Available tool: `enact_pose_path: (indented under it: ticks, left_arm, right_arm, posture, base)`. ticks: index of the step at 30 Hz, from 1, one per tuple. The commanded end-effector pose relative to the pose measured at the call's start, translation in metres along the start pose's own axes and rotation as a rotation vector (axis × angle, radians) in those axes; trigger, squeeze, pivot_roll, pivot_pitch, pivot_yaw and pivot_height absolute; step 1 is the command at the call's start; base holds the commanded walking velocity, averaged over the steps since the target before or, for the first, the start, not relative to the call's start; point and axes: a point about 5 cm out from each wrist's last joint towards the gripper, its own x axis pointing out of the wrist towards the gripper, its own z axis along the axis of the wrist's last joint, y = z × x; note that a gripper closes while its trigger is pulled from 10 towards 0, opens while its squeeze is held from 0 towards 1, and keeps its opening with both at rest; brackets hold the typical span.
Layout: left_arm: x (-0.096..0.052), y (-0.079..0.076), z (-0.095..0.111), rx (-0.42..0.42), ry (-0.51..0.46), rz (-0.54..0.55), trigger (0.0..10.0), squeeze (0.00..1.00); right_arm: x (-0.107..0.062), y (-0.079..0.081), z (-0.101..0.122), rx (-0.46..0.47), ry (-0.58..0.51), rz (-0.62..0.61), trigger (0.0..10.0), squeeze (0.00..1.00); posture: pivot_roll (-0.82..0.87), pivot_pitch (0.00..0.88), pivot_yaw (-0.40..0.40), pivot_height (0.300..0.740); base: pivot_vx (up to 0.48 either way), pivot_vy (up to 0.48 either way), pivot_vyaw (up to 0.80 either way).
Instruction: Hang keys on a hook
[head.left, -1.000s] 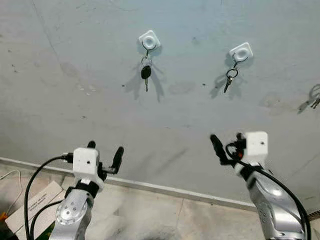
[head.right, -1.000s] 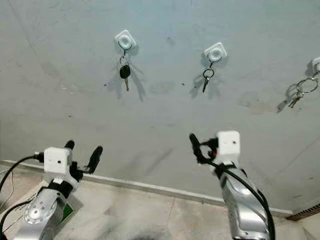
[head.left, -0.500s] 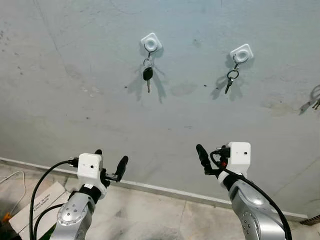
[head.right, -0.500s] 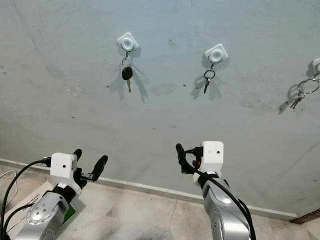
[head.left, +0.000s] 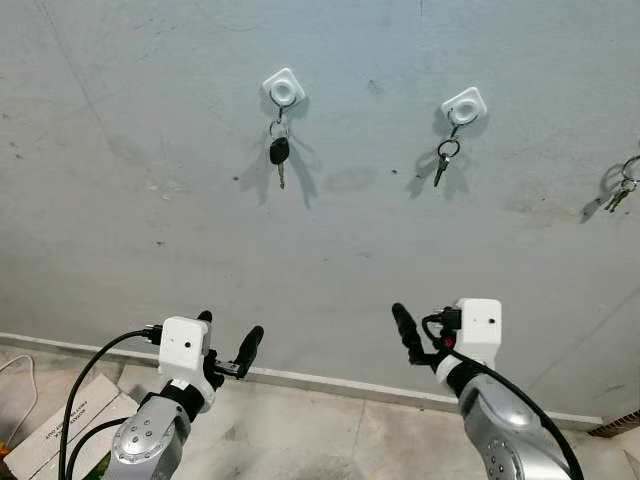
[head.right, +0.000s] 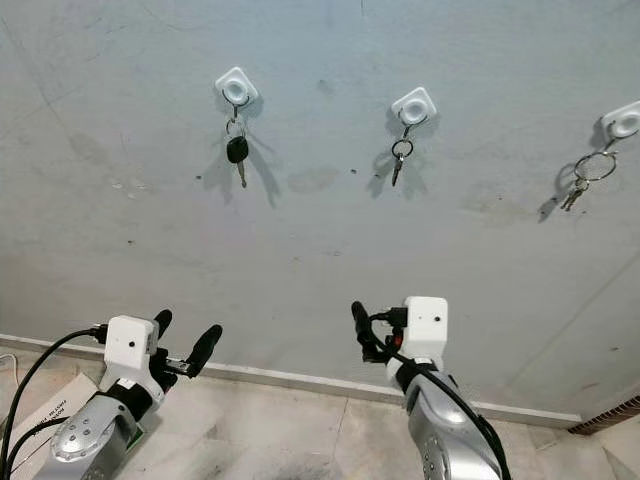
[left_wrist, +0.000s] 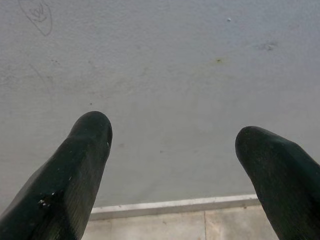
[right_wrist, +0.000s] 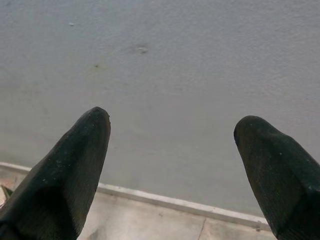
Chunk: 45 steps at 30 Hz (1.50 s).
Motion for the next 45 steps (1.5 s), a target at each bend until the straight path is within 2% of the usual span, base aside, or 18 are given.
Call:
enact_pose_path:
  ticks: [1,45]
  left_arm:
    - [-0.0014,-0.0004,0.0022,0.010,0.001,-0.015,10.0,0.00]
    - [0.0051,0.0006,0.0057,0.008,0.020,-0.019,10.0,0.00]
  right_arm:
    - [-0.0016,0.0012,0.0042,-0.004,-0.011,0.012,10.0,0.00]
    - [0.0058,0.0033,0.0043,0.025,0.027,0.056,10.0,0.00]
  posture:
    - [-0.01,0.097,0.007,0.740]
    - [-0.01,0.111,0.000,0.740]
  base:
    - [0.000,0.000,0.00]
    - [0.000,0.000,0.78]
